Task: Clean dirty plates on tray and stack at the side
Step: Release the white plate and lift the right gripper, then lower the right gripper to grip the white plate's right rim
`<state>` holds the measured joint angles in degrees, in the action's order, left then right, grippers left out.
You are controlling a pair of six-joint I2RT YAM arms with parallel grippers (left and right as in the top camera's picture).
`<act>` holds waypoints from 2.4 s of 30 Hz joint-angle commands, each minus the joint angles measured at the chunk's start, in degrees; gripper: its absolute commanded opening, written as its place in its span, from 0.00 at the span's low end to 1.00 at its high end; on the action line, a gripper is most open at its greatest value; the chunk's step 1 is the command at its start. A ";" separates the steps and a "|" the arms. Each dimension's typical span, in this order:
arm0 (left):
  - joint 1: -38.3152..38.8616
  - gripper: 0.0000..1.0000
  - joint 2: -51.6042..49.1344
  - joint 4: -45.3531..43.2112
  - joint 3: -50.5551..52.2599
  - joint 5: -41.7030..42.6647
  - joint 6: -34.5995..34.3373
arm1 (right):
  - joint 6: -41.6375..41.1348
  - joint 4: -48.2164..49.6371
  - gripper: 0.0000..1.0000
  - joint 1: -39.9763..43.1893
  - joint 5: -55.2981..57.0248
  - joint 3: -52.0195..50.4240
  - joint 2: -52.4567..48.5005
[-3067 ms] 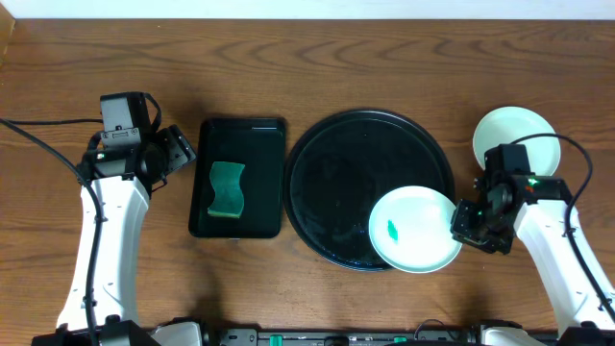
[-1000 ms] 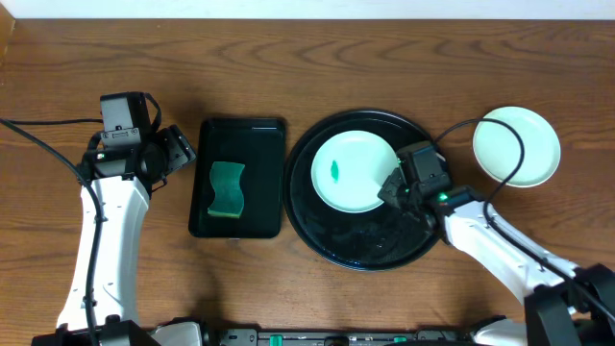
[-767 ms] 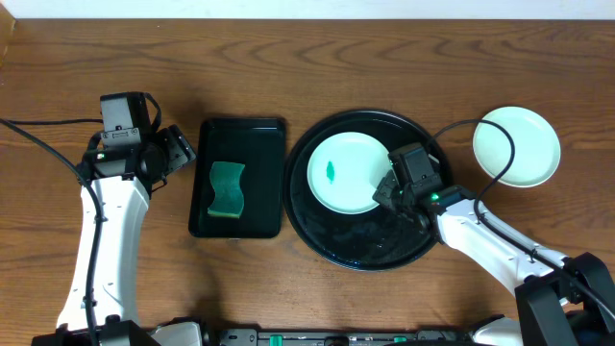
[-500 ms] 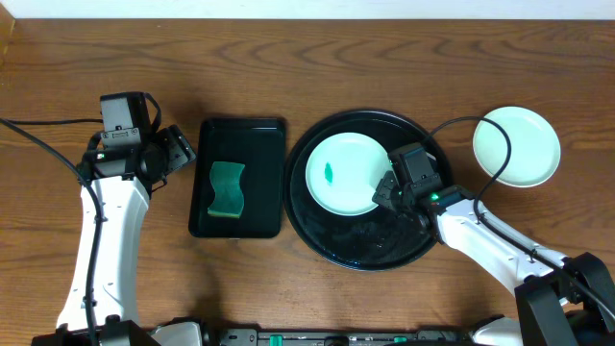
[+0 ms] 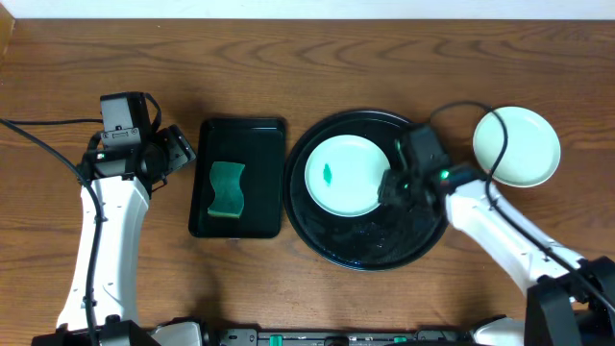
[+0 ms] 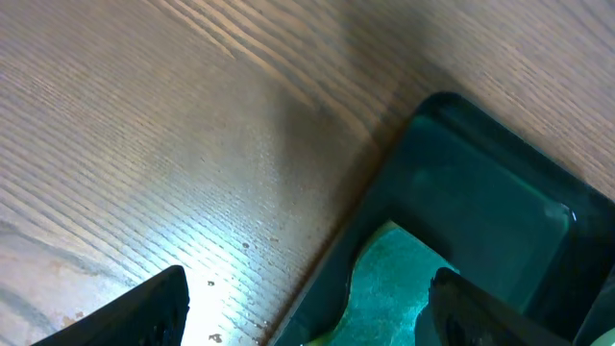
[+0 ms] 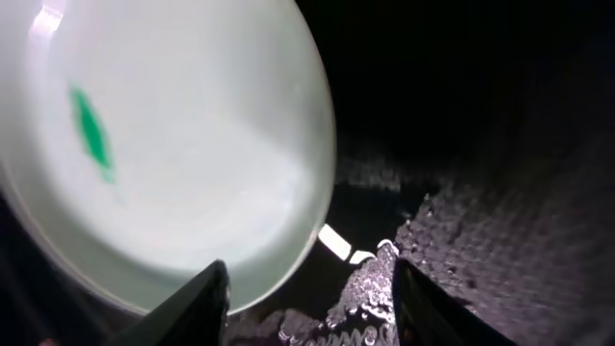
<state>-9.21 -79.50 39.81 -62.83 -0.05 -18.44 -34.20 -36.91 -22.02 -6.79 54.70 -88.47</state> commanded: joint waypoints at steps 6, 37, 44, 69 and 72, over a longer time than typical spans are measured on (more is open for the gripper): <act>-0.09 0.80 0.11 0.00 -0.87 -0.63 -0.28 | 16.39 -15.93 0.67 5.25 -0.76 21.11 0.07; -0.09 0.80 0.11 0.00 -0.87 -0.63 -0.28 | 27.61 -30.84 0.31 4.79 0.37 37.33 -26.21; -0.09 0.80 0.11 0.00 -0.87 -0.63 -0.28 | 27.41 -22.32 0.36 5.09 -0.33 30.62 -26.21; -0.11 0.80 0.11 0.02 -0.87 -0.63 -0.28 | 26.53 -12.61 0.11 5.09 -2.51 24.26 -26.21; -0.09 0.80 0.11 0.02 -0.90 -0.63 -0.28 | 26.51 -12.57 0.06 5.05 -2.51 24.22 -26.32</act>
<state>-9.21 -79.50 39.81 -62.83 -0.03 -18.44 -7.29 -49.67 -17.12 -8.71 79.07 -114.39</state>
